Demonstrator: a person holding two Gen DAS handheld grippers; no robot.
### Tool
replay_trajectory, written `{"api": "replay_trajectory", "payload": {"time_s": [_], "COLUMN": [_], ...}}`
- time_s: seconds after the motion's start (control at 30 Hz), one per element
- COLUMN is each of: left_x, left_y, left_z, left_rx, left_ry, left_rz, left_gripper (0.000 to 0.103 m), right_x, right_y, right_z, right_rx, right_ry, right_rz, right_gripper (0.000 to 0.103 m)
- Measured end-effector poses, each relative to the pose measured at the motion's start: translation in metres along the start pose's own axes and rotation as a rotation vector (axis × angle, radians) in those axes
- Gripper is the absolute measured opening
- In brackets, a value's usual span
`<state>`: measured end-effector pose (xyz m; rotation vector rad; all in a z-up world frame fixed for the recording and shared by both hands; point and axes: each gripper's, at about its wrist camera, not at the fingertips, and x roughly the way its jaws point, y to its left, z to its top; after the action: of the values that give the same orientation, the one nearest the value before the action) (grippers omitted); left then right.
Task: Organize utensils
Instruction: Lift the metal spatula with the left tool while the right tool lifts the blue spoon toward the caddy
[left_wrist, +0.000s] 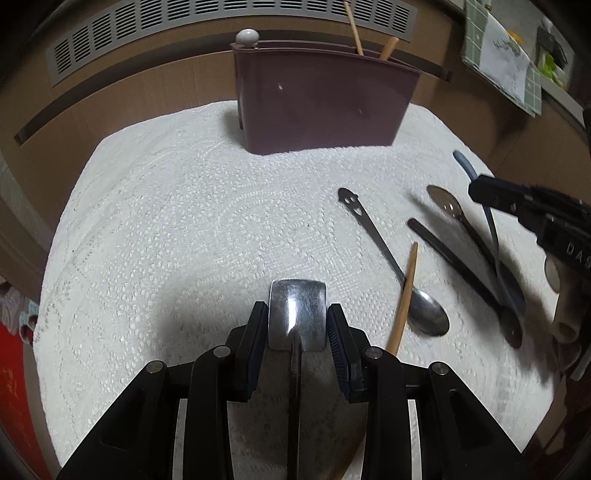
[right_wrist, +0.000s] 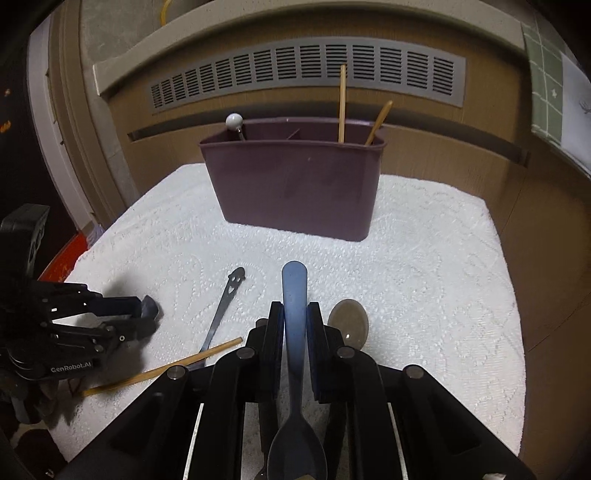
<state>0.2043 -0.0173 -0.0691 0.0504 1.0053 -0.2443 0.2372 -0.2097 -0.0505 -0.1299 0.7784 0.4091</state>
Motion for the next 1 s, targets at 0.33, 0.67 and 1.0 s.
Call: {"api": "replay_trajectory", "payload": {"time_s": [0.33, 0.67, 1.0], "left_x": [0.004, -0.042, -0.089], "left_y": [-0.006, 0.000, 0.000], "left_z": [-0.001, 0.002, 0.018], "left_rx": [0.006, -0.089, -0.082], "left_ry": [-0.031, -0.180, -0.352], "left_rz": [0.048, -0.079, -0.058], "left_gripper": [0.035, 0.033, 0.033], "right_x": [-0.005, -0.036, -0.064], "right_y": [-0.002, -0.008, -0.003], "right_z": [-0.008, -0.008, 0.007], "right_rx": [0.045, 0.085, 0.086], "right_ry": [-0.037, -0.106, -0.193], "right_rz": [0.007, 0.034, 0.051], "right_gripper": [0.012, 0.012, 0.012]}}
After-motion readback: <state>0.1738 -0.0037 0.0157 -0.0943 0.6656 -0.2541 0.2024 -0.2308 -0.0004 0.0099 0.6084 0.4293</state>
